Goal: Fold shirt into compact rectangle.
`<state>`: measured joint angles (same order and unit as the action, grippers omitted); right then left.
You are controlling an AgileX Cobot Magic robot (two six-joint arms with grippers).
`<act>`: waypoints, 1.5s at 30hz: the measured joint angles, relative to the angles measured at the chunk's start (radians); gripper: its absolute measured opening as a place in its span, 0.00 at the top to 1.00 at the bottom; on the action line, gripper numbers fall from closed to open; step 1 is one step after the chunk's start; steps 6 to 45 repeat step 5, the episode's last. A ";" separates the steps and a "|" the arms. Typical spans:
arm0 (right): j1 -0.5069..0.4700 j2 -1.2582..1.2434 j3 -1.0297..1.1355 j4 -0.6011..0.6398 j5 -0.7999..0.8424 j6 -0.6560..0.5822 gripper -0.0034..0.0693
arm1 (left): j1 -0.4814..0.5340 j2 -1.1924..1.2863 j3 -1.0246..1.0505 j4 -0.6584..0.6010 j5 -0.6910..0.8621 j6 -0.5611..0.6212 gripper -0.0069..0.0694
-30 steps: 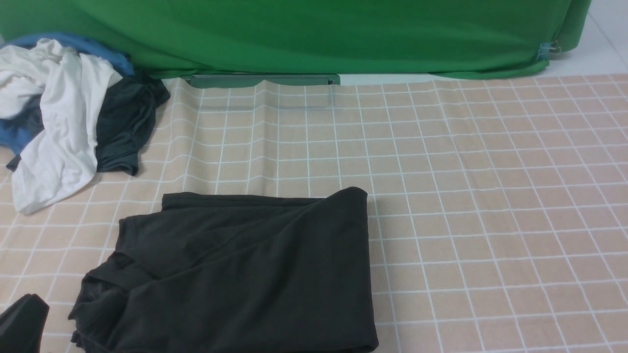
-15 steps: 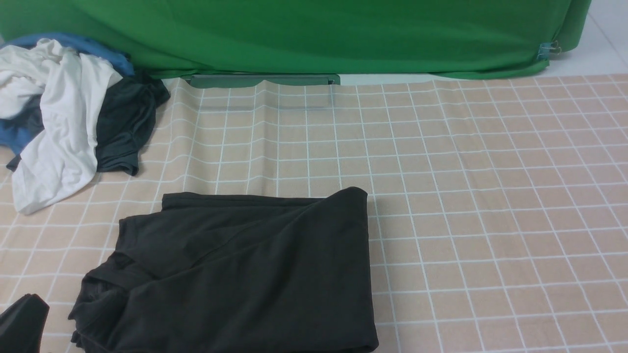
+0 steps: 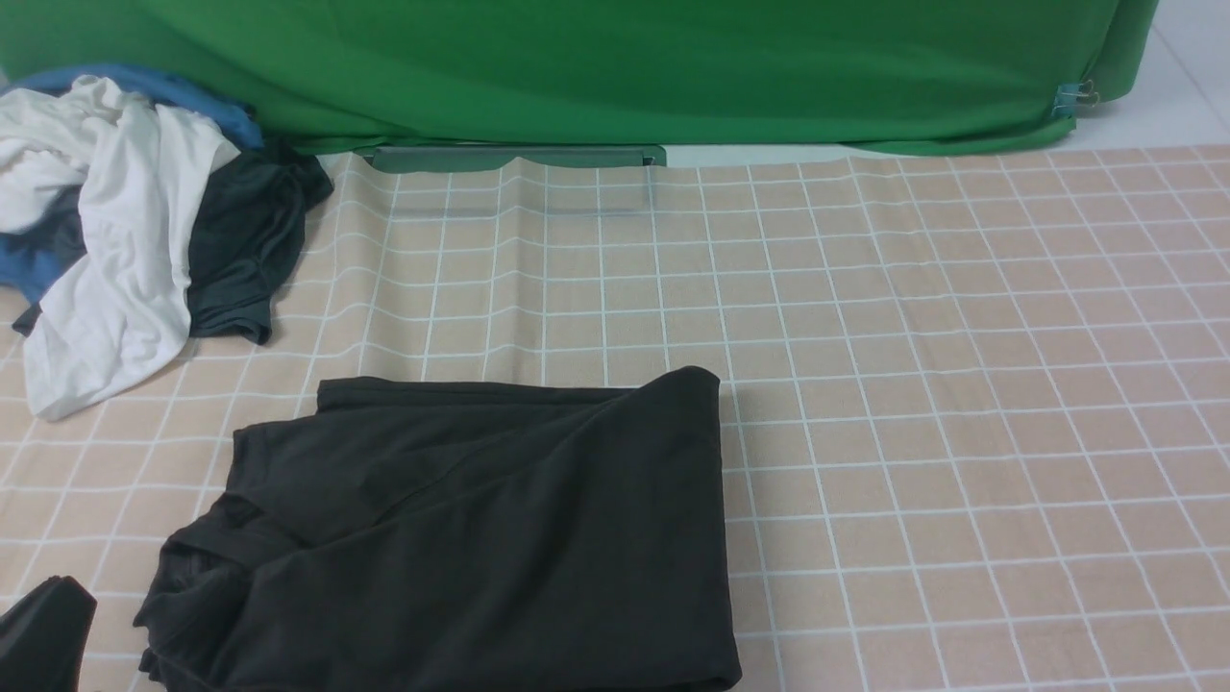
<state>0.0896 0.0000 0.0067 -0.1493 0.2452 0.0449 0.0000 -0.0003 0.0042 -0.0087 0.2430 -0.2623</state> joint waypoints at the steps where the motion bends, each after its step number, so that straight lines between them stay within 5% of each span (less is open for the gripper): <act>1: 0.000 0.000 0.000 0.000 0.000 0.000 0.63 | 0.000 0.000 0.000 0.000 0.000 0.000 0.89; 45: 0.000 0.000 0.000 0.000 0.000 0.000 0.63 | 0.000 0.000 0.000 0.000 0.000 0.000 0.89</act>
